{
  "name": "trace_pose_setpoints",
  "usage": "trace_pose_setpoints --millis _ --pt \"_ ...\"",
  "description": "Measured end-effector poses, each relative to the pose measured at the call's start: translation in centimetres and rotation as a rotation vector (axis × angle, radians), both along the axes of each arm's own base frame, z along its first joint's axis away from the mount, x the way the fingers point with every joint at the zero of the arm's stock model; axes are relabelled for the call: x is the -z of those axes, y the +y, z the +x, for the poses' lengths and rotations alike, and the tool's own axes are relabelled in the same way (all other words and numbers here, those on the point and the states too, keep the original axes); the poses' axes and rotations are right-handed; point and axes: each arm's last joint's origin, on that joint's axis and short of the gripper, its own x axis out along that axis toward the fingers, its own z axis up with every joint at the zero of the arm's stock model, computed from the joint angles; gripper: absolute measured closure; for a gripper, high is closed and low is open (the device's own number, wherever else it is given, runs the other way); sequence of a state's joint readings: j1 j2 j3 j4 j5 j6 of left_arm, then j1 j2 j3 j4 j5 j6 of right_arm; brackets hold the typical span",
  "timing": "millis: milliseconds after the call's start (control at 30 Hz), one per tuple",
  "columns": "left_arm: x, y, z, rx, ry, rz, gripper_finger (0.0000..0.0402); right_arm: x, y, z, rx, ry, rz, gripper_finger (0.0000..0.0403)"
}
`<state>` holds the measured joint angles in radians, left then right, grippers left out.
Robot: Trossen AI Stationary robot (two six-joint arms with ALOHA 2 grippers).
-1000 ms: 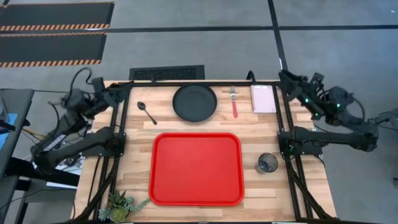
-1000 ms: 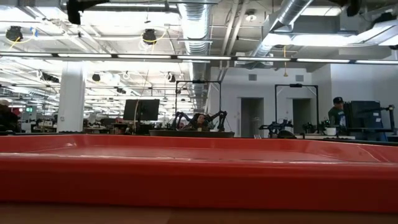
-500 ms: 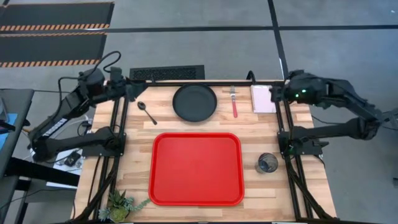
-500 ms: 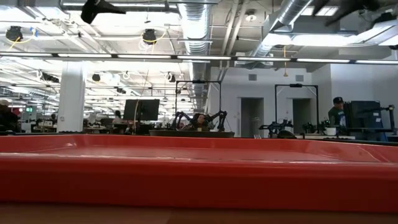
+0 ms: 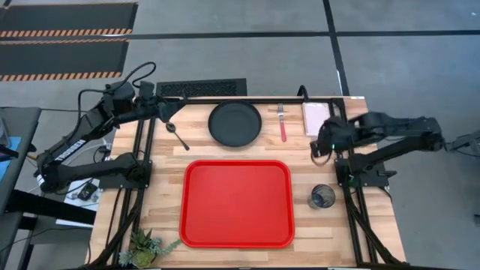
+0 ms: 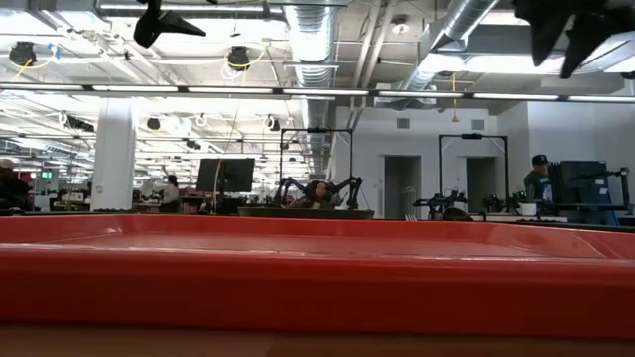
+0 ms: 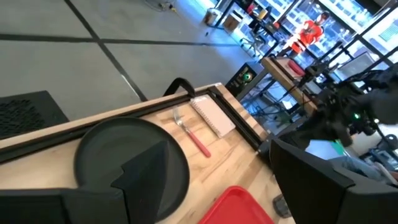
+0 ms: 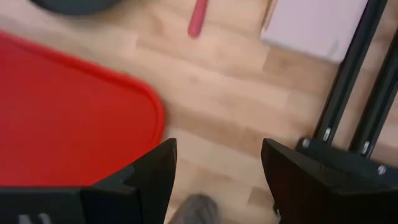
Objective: Pick and place plate/cup/fork/spoon on tray
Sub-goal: Put the blue cup on the upper right of the red serving tray
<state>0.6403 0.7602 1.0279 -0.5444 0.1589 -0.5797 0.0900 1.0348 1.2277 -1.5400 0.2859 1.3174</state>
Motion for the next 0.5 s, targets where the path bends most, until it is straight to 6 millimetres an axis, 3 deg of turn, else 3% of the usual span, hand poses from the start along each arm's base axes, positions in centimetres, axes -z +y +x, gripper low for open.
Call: trace_pose_setpoints --millis 500 --pt "0.2 0.0 -0.1 -0.004 0.02 0.001 0.0136 3.4 5.3 -1.3 0.166 0.081 0.167 0.0143"
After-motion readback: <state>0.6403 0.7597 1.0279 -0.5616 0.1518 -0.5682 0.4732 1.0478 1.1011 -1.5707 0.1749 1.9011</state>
